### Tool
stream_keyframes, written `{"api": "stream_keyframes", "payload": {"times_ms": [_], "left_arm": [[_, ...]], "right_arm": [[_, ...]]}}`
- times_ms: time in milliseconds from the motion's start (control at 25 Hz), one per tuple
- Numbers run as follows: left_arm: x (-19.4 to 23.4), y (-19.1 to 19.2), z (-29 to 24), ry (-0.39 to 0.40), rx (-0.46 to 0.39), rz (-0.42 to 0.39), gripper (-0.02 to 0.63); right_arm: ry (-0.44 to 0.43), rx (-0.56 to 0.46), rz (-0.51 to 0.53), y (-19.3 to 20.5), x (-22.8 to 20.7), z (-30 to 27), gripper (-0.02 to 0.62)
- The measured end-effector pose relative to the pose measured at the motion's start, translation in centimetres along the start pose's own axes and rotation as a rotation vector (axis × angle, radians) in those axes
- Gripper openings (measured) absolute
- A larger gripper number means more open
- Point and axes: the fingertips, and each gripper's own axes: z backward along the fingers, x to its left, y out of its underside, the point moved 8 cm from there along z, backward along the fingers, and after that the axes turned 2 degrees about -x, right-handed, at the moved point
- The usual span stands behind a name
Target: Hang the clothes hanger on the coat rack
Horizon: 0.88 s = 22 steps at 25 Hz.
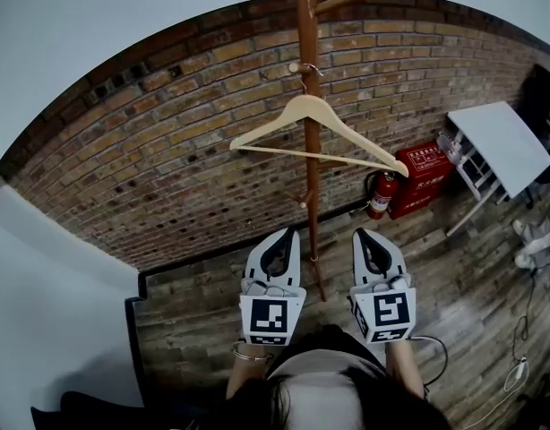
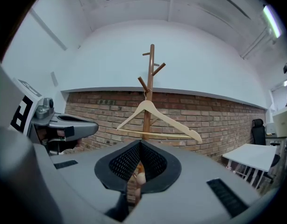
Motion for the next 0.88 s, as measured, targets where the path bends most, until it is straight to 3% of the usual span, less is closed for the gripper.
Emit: {"api": "stream_keyframes", "payload": {"times_ms": [880], "left_arm": [[-3.0,-1.7,-4.8,-0.061,-0.012,-0.034,0.011]], "right_arm": [[-0.094,-0.062,0.049,-0.5,-5.2,-2.0,0.037]]}}
